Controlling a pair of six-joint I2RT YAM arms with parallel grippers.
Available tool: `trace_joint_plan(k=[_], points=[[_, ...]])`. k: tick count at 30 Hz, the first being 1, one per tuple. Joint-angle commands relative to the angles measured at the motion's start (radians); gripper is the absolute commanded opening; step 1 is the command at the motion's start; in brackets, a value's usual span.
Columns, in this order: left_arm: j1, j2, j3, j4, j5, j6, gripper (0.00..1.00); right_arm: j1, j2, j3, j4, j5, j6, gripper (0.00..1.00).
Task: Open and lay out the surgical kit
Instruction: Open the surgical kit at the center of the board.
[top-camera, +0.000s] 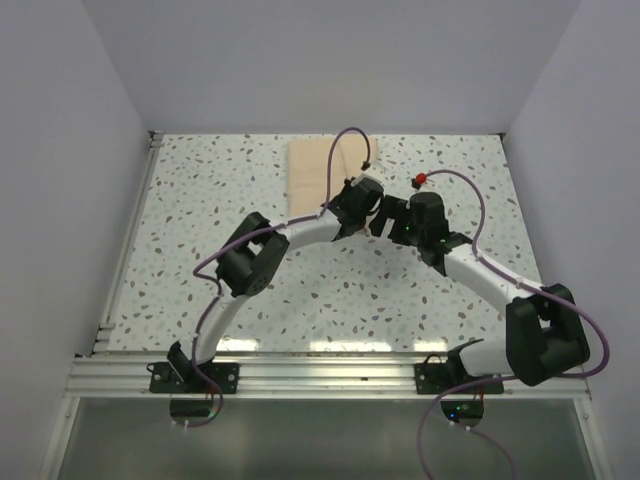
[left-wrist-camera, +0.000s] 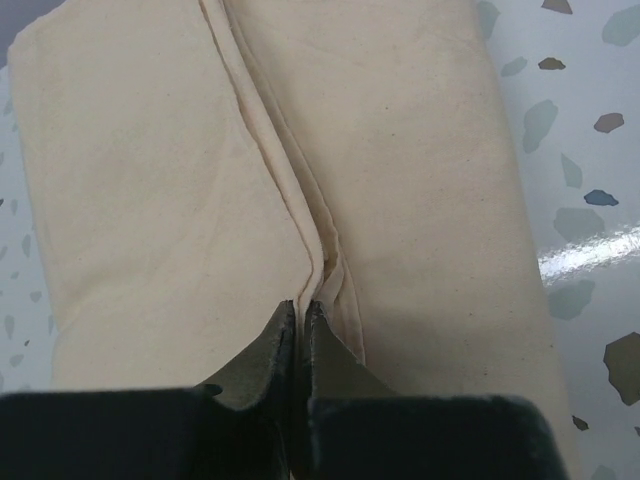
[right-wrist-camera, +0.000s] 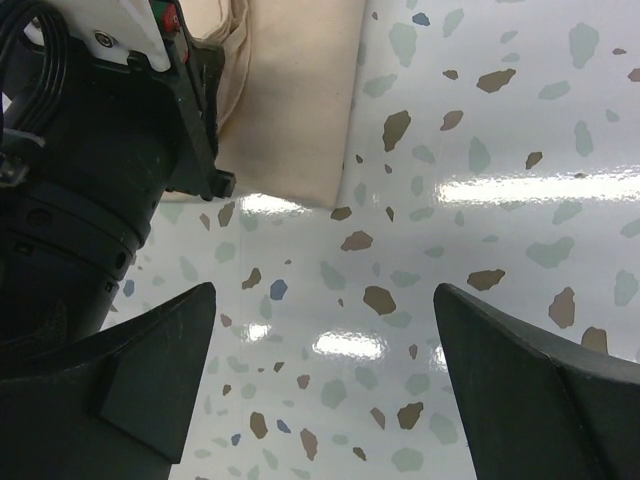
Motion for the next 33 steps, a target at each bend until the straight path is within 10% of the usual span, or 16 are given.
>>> trace_joint_plan(k=[1, 17, 20, 22, 23, 33], points=[[0.01, 0.017, 0.041, -0.071, -0.05, -0.015, 0.0, 0.006, 0.007, 0.046, -0.015, -0.014, -0.001, 0.95], [0.439, -0.773, -0.666, 0.165, 0.096, -0.454, 0.0, 0.026, 0.055, 0.064, -0.022, -0.005, -0.035, 0.95], [0.521, -0.807, -0.743, 0.132, 0.086, -0.506, 0.29, 0.045, 0.086, 0.083, -0.027, -0.002, -0.052, 0.95], [0.555, -0.793, -0.78, 0.08, 0.094, -0.562, 0.92, 0.072, 0.116, 0.113, -0.045, 0.008, -0.078, 0.96], [0.584, -0.787, -0.795, 0.075, 0.106, -0.581, 0.99, 0.083, 0.128, 0.132, -0.077, 0.017, -0.086, 0.96], [0.612, -0.726, -0.993, 0.193, 0.249, -0.642, 0.99, 0.31, 0.233, 0.458, -0.274, 0.196, -0.15, 0.98]])
